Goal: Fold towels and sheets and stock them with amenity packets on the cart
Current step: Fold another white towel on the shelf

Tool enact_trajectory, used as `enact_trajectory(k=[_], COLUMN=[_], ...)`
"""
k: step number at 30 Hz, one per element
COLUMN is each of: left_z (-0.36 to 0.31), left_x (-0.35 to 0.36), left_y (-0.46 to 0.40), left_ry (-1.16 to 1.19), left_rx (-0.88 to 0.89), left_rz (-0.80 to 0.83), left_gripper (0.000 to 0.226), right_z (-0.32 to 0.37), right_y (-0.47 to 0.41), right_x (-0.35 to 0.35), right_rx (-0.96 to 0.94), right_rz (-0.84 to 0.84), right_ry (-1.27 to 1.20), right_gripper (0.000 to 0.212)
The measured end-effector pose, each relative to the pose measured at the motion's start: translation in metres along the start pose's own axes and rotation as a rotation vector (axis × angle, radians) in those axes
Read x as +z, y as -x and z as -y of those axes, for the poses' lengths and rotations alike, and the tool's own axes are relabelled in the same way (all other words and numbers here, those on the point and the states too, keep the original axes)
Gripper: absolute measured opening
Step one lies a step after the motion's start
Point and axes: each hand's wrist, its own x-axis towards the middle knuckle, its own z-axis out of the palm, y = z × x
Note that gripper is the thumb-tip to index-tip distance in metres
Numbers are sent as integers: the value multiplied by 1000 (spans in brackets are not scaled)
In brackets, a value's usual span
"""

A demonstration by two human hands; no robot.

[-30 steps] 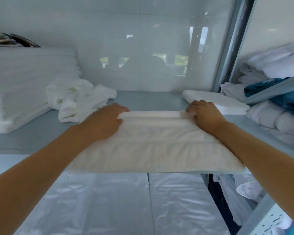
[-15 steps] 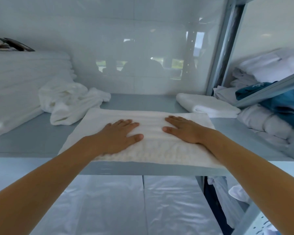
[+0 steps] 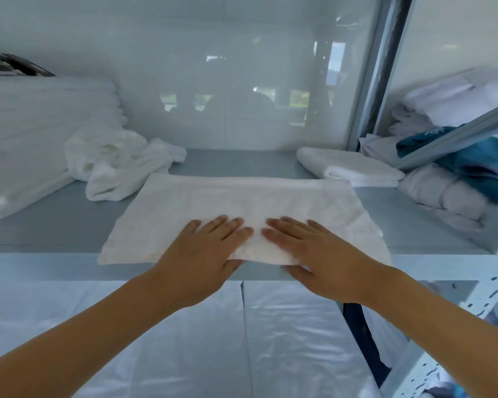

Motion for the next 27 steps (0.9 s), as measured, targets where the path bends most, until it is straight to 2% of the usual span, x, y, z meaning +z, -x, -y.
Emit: enact_trajectory(k=[2,3,5,6,8,10,13,16,19,21,23,25,27], left_z=[7,13,31,43,72,100,130,151,160,157,146,143,148], left_x=[0,-2,-6,-8,-15,-25,-50,-75,-92,-95,-93,-74,-40], left_y=[4,6,11,14,21,19,-23,-93,-136,-139,-122,-91,-55], left_ry=[32,63,120,139,140,127,84,105,86,85,108,97,123], left_rx=[18,11,-54,-101,-197,-278,-326,-350,-395,-370,-275,-231,-196], left_rz=[-62,-93,-118,-112,-59,-7,-34,-88,-213,-419,-564,-584,-496], left_gripper=[63,56,41,46,55,47,29,35,32,35,47,54,53], right_z=[-6,-12,-29,-39,-57,-71,-95,-122,-138,-143,-139,-130,-121], right_y=[9,13,23,29,37,35,-2,-62,-103,-107,-92,-64,-30], right_x=[-5,-9,-23,-30,-45,-60,-81,-109,-134,-145,-146,-131,-102], right_rx=[10,50,179,239,344,424,407,476,531,521,397,213,121], right_rz=[-53,-79,-72,-54,-50,-82,-92,-90,-275,-480,-663,-701,-589], right_ry=[-42,-42,21,54,65,25,42,61,84,125,237,338,347], right_gripper=[57,57,68,70,60,40,28,33,16,24,36,48,52])
